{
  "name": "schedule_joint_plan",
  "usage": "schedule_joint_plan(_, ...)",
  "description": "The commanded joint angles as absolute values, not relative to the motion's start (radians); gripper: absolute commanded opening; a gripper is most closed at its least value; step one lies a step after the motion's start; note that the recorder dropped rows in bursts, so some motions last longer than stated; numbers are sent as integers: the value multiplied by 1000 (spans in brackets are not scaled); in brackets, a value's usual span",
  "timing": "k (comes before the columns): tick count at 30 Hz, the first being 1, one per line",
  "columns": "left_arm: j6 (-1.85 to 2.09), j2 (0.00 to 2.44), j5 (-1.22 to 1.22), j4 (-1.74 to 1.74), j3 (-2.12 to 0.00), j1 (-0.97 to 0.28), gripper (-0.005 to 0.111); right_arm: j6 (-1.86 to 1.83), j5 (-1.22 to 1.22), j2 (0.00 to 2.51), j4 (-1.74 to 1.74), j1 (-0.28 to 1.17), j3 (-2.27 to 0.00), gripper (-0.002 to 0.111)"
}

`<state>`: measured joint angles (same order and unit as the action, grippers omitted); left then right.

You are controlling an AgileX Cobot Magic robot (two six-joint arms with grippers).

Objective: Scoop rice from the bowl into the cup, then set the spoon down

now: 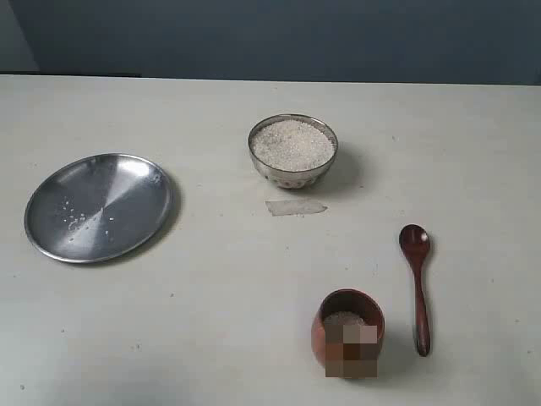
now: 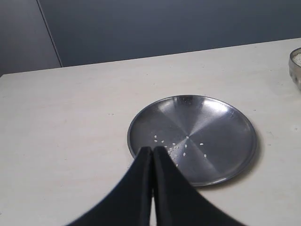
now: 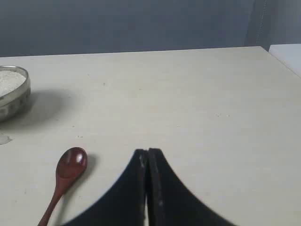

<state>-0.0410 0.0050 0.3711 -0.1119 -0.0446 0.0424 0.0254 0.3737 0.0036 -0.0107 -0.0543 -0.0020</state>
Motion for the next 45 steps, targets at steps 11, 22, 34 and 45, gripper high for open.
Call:
schedule_joint_plan(11, -42, 0, 366, -117, -38, 37, 0, 27, 364, 0, -10, -59, 0, -1)
schedule_joint_plan(22, -42, 0, 366, -117, -38, 37, 0, 27, 366, 0, -10, -59, 0, -1)
schedule_joint_plan(34, -42, 0, 366, -117, -38, 37, 0, 27, 101, 0, 13, -59, 0, -1)
schedule_joint_plan(45, -42, 0, 366, -117, -38, 37, 0, 27, -446, 0, 13, -59, 0, -1)
